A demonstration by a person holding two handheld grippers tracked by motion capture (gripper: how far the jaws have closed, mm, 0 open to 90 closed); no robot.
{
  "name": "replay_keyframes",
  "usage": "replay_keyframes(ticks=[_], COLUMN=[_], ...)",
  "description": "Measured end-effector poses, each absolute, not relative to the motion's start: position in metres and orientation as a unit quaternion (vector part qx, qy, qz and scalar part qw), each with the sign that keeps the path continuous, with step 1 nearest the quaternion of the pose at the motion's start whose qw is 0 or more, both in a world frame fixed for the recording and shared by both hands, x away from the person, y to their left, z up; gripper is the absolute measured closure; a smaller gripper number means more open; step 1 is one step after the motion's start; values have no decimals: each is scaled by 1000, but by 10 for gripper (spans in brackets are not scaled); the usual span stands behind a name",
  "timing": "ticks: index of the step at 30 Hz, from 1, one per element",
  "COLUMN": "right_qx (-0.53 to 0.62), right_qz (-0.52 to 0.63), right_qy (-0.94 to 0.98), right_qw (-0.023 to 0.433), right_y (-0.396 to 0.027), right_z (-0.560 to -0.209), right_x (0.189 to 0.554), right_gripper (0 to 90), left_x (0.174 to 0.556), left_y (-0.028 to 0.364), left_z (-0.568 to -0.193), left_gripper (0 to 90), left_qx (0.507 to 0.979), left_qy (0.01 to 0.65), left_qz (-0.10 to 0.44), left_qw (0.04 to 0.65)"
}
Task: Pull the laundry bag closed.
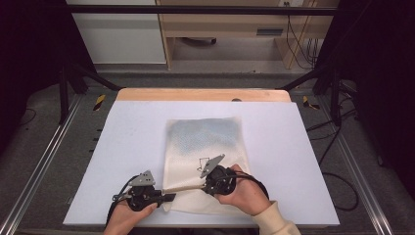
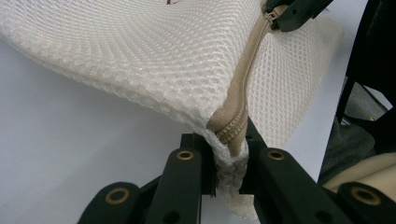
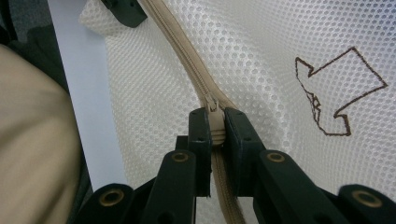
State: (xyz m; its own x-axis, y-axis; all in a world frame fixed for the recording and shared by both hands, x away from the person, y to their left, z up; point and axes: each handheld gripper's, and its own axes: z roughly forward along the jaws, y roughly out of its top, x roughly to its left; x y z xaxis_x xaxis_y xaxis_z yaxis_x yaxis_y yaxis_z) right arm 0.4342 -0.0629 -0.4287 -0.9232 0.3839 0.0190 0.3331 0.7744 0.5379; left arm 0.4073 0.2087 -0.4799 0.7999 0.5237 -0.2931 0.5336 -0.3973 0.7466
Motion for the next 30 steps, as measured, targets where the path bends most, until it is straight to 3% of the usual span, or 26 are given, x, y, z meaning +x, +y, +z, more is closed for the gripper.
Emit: replay_keyframes(ticks=[30], right_qx=[195], right_qz=[278], right_qy=[939], right_qw=[49], right_y=[-73], right_z=[-433], right_x=[430], right_gripper=[819], left_x=[405], left_y=[206], left_z=[-479], left_gripper=[823], left_qx=[840], left_qy=[308], left_qz=[2], left_qw=[446])
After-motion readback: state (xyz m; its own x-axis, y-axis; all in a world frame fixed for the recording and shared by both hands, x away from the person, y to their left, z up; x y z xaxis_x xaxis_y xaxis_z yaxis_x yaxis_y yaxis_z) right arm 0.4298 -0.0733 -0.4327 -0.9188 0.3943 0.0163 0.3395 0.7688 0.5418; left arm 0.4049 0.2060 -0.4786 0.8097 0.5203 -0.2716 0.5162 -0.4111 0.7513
